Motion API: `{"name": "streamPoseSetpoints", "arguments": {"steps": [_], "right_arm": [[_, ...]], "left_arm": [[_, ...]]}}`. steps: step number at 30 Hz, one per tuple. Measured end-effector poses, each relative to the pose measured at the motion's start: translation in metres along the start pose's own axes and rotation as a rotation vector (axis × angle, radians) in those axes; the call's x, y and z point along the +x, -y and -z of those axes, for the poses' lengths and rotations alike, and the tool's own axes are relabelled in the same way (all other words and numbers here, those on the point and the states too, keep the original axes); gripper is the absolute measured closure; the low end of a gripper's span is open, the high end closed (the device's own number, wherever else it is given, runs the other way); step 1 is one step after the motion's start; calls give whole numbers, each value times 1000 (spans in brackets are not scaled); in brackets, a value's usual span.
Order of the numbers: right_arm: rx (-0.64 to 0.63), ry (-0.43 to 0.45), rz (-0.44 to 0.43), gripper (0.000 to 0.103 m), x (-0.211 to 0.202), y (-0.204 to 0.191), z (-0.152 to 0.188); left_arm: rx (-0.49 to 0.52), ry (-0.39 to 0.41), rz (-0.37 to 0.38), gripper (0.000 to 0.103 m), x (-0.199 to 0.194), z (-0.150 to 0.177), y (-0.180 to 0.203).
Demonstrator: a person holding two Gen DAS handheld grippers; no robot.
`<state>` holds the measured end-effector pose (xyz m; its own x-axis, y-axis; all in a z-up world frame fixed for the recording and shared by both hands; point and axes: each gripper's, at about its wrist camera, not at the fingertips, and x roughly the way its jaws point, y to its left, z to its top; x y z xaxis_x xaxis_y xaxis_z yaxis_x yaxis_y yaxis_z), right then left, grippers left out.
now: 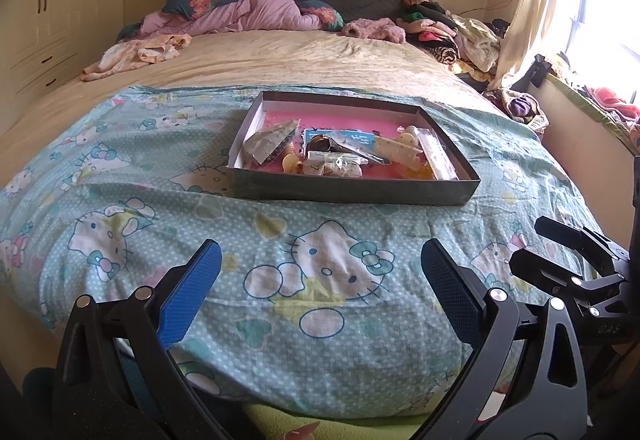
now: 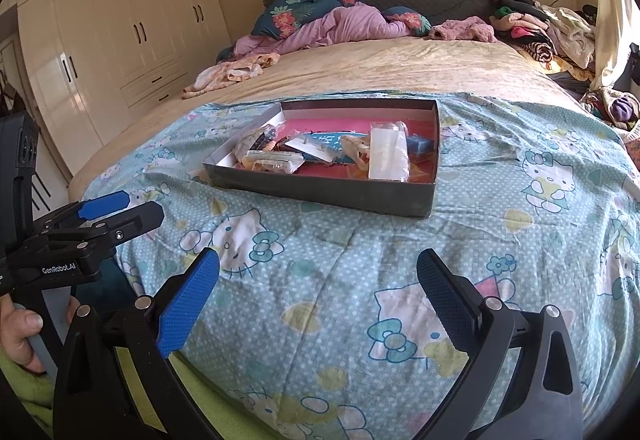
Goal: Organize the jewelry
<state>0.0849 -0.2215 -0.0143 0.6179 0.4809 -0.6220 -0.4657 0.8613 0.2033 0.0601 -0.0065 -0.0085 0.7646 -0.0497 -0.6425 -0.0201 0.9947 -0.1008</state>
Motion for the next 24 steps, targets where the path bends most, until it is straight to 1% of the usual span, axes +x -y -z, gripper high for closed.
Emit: {"name": "streamPoseSetpoints", "arguments": {"steps": [24], "right_arm": [[3, 3, 3, 5, 0, -2, -1]], "left_arm": [[0, -7, -7, 10, -1, 2, -2]]}}
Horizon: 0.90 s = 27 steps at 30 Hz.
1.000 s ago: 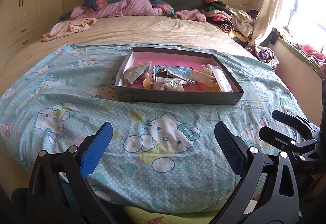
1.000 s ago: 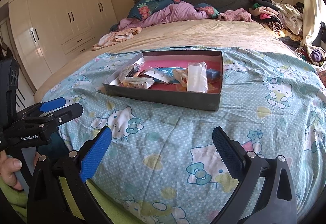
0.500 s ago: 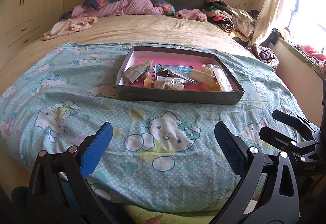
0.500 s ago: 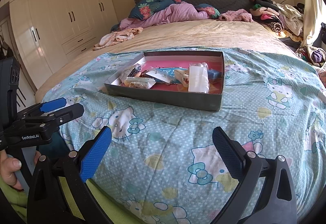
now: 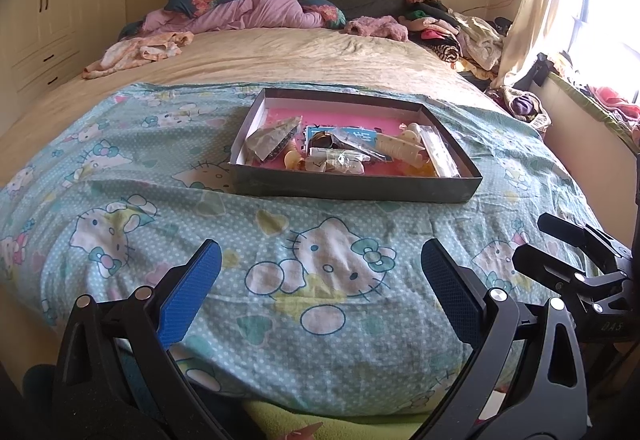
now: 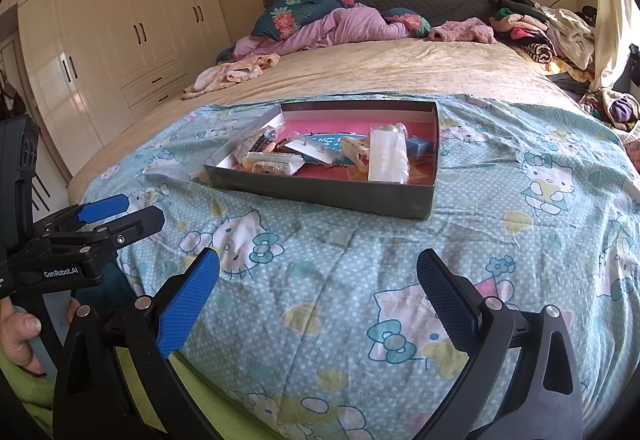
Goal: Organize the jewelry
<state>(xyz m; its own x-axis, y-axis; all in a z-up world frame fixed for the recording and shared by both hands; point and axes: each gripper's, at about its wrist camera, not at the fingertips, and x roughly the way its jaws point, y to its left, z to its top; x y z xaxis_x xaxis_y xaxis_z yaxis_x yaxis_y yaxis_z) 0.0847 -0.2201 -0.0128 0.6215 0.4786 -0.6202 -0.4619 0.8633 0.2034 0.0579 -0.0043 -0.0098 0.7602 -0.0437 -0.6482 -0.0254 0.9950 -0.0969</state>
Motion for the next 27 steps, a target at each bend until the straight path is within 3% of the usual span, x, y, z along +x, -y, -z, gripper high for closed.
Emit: {"name": "streamPoseSetpoints", "arguments": {"steps": [22, 27], "right_arm": [[3, -10, 7, 5, 1, 3, 1], [8, -2, 22, 5, 1, 7, 0]], "left_arm": [[15, -30, -45, 10, 2, 3, -2], [1, -51, -24, 10, 6, 3, 0]]}}
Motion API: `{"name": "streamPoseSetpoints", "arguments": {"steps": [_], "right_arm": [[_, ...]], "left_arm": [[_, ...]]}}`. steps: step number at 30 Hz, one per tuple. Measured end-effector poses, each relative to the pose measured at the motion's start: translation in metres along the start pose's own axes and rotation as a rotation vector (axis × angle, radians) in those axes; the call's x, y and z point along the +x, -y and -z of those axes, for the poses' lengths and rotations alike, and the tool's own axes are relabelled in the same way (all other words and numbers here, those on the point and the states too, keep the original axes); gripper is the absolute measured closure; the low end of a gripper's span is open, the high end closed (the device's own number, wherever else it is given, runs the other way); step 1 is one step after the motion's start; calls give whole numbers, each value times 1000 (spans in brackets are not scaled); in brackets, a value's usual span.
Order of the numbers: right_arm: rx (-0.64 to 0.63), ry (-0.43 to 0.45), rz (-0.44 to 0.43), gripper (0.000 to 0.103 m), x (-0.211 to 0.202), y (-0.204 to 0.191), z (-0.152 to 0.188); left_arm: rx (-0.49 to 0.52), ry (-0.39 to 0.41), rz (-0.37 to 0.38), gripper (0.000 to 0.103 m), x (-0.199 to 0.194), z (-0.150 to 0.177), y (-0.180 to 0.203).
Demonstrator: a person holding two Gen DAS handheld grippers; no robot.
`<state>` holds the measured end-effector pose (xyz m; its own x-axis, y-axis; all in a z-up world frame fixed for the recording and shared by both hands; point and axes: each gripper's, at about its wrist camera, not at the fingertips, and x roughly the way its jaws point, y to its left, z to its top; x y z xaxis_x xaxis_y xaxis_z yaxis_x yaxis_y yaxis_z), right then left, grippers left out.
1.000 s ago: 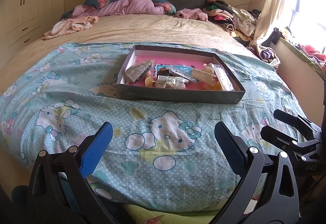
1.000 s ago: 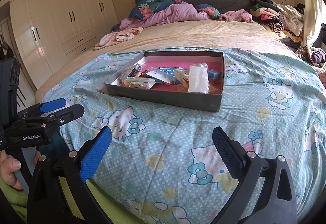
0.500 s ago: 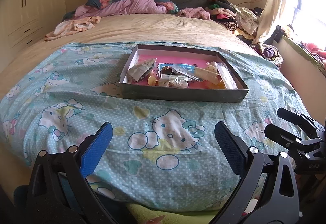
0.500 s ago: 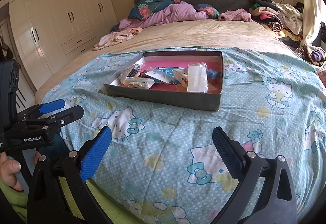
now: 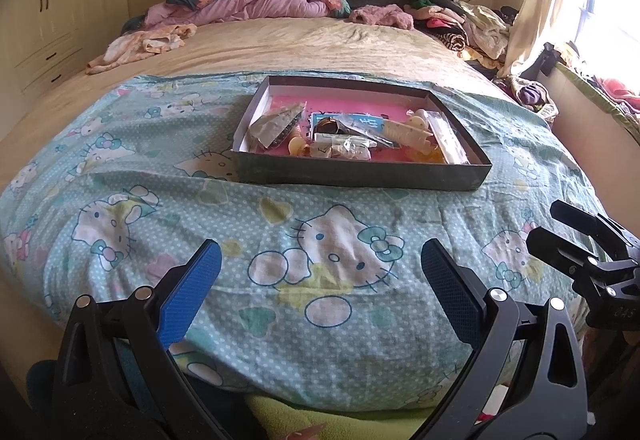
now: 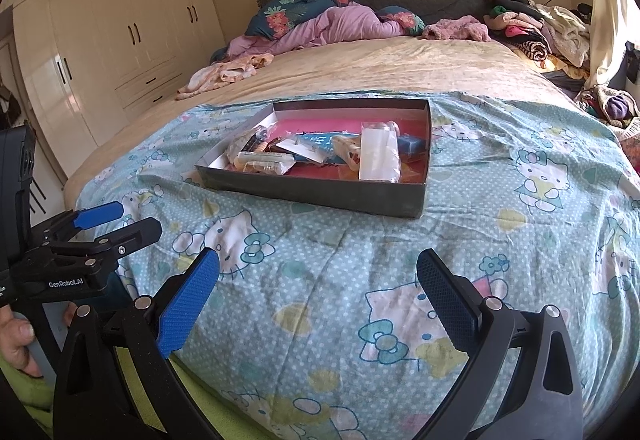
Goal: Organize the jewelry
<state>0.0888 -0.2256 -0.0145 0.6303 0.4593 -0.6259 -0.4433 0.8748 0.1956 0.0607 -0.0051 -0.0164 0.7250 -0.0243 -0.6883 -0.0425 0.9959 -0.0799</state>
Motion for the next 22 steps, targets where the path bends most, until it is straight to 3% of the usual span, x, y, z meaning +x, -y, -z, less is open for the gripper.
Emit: {"name": "streamPoseSetpoints", "arguments": {"steps": [7, 12, 17, 22], "right_arm": [[44, 19, 58, 5, 0, 26, -5], [140, 29, 150, 5, 7, 76, -11], [251, 2, 337, 5, 24, 158, -21], [363, -49, 474, 5, 45, 251, -27]], "left_arm": [[-36, -44, -68, 10, 12, 0, -5], [-92, -64, -125, 10, 26, -12, -34], [-268, -114, -204, 10, 60, -44, -118], [-412, -150, -367, 10, 112, -81, -224]]}}
